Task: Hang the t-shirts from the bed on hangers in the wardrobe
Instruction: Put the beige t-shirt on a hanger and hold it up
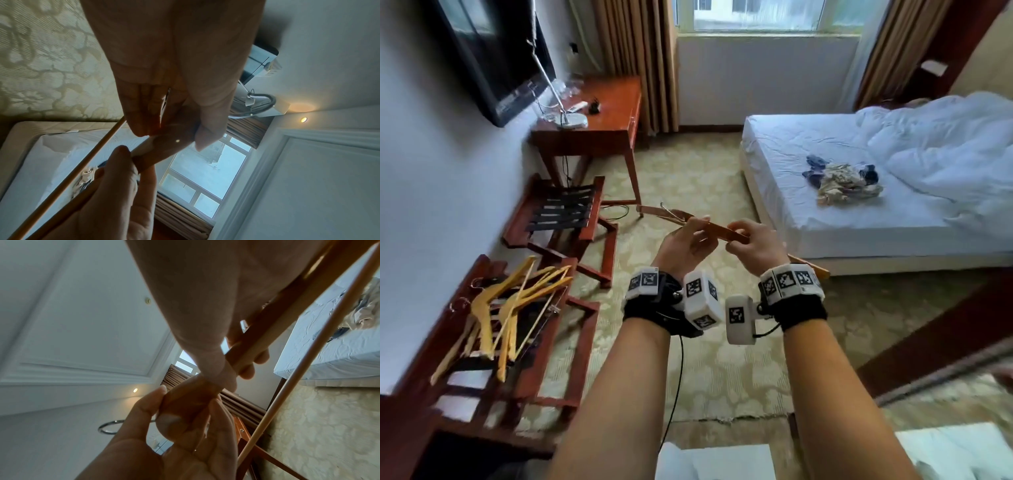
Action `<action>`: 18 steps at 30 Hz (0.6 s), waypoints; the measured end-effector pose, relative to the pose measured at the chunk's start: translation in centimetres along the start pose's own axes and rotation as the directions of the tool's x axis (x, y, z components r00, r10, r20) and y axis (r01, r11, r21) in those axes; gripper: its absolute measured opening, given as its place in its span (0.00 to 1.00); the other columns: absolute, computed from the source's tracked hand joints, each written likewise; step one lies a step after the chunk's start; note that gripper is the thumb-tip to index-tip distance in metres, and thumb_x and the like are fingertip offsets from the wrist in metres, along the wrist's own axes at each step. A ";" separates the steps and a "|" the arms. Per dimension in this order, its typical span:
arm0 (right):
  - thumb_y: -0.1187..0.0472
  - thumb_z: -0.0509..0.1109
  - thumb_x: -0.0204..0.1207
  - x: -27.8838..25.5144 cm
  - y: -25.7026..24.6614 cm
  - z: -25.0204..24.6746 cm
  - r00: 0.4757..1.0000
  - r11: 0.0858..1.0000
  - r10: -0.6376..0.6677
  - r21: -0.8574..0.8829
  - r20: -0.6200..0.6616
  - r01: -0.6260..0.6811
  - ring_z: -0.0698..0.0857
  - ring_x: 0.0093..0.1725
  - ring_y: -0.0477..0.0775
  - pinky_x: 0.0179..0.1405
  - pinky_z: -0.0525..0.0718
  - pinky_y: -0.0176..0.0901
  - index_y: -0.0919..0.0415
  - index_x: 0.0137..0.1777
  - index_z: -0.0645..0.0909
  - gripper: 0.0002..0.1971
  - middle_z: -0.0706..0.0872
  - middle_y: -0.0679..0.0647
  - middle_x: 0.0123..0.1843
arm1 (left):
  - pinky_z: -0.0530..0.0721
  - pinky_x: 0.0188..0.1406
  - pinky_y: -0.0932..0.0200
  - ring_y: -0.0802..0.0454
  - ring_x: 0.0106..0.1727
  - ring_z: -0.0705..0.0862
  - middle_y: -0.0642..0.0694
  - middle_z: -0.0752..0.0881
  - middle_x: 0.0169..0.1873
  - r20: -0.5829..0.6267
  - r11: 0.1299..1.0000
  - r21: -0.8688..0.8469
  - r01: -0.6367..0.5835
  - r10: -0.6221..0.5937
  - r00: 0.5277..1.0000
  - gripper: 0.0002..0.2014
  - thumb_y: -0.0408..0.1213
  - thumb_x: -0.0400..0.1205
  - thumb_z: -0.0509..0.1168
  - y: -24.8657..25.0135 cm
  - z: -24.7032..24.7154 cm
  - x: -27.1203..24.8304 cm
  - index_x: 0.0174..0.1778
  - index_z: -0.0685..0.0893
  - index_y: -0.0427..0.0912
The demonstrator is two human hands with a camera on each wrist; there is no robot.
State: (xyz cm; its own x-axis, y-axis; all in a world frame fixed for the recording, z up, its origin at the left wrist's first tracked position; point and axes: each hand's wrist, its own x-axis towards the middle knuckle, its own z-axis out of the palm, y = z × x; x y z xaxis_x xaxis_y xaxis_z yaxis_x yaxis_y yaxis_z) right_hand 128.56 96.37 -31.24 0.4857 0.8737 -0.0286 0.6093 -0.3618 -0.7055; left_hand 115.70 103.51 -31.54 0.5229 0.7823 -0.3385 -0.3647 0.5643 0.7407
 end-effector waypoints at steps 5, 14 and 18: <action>0.50 0.72 0.73 11.8 0.8 0.7 0.999 0.996 0.024 -0.089 -0.025 -0.027 0.86 0.56 0.53 0.69 0.74 0.63 0.37 0.57 0.82 0.13 0.89 0.44 0.49 | 0.87 0.53 0.57 0.50 0.37 0.87 0.42 0.86 0.32 0.029 1.000 0.025 -0.003 0.003 1.000 0.07 0.32 0.82 0.68 2.5 0.8 11.8 0.39 0.84 0.35; 0.63 0.71 0.76 34.6 2.8 -1.2 0.979 0.984 0.173 -0.033 -0.108 -0.177 0.86 0.57 0.56 0.53 0.77 0.40 0.50 0.60 0.83 0.14 0.87 0.50 0.50 | 0.89 0.43 0.61 0.54 0.33 0.89 0.45 0.89 0.28 0.190 0.972 0.216 0.098 -0.140 0.972 0.10 0.32 0.84 0.62 8.1 7.1 36.8 0.37 0.82 0.39; 0.63 0.71 0.76 42.0 5.2 -3.5 0.946 0.962 0.270 0.017 -0.179 -0.271 0.86 0.60 0.57 0.60 0.81 0.44 0.48 0.62 0.83 0.17 0.89 0.53 0.58 | 0.85 0.52 0.56 0.51 0.37 0.86 0.45 0.88 0.29 0.232 0.927 0.359 0.111 -0.204 0.951 0.10 0.34 0.82 0.64 8.8 11.9 45.4 0.35 0.83 0.40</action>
State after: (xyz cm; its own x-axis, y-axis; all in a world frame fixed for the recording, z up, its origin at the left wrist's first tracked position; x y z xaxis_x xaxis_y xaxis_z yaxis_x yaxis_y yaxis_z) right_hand 154.29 130.03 -33.63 0.7363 0.6706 -0.0903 0.4442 -0.5798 -0.6830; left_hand 145.37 140.81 -33.49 0.7506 0.5677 -0.3382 -0.0033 0.5150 0.8572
